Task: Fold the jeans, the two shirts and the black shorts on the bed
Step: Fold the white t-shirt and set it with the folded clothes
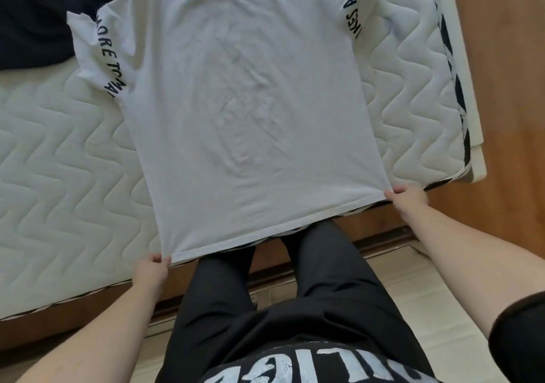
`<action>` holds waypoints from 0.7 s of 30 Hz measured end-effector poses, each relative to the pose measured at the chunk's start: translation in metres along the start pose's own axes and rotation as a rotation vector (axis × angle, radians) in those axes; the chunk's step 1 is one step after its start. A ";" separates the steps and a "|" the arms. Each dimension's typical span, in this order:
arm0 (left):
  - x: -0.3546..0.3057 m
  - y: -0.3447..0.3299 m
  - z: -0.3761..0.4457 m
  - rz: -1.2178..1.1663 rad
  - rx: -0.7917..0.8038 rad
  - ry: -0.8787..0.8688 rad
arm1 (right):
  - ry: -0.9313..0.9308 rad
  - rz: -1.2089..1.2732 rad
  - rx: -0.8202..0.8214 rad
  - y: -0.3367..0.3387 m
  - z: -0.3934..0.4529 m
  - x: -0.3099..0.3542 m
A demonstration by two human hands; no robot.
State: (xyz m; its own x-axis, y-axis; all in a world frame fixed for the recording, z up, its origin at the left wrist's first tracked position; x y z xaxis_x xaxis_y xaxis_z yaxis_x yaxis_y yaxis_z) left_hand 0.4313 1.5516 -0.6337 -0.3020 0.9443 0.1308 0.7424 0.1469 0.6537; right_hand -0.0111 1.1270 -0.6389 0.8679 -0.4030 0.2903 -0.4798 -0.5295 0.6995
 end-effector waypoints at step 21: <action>-0.169 0.006 -0.045 0.170 -0.294 -0.656 | 0.508 -0.182 -0.144 -0.061 -0.016 0.170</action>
State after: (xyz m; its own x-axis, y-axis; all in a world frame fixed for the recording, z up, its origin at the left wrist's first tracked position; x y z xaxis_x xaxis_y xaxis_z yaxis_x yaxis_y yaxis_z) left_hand 0.4598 1.3800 -0.6184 0.2913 0.9424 -0.1645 0.5282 -0.0151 0.8490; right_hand 0.1680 1.1028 -0.6218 0.9048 0.1147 0.4100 -0.3252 -0.4354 0.8394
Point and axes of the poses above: each hand's wrist, its own z-axis towards the middle knuckle, its own y-axis out of the back of the hand, x = y × z, the point moved 3 cm from there along z, towards the middle knuckle, and after that the axes turned 11 degrees about y, right-handed, at the moved point
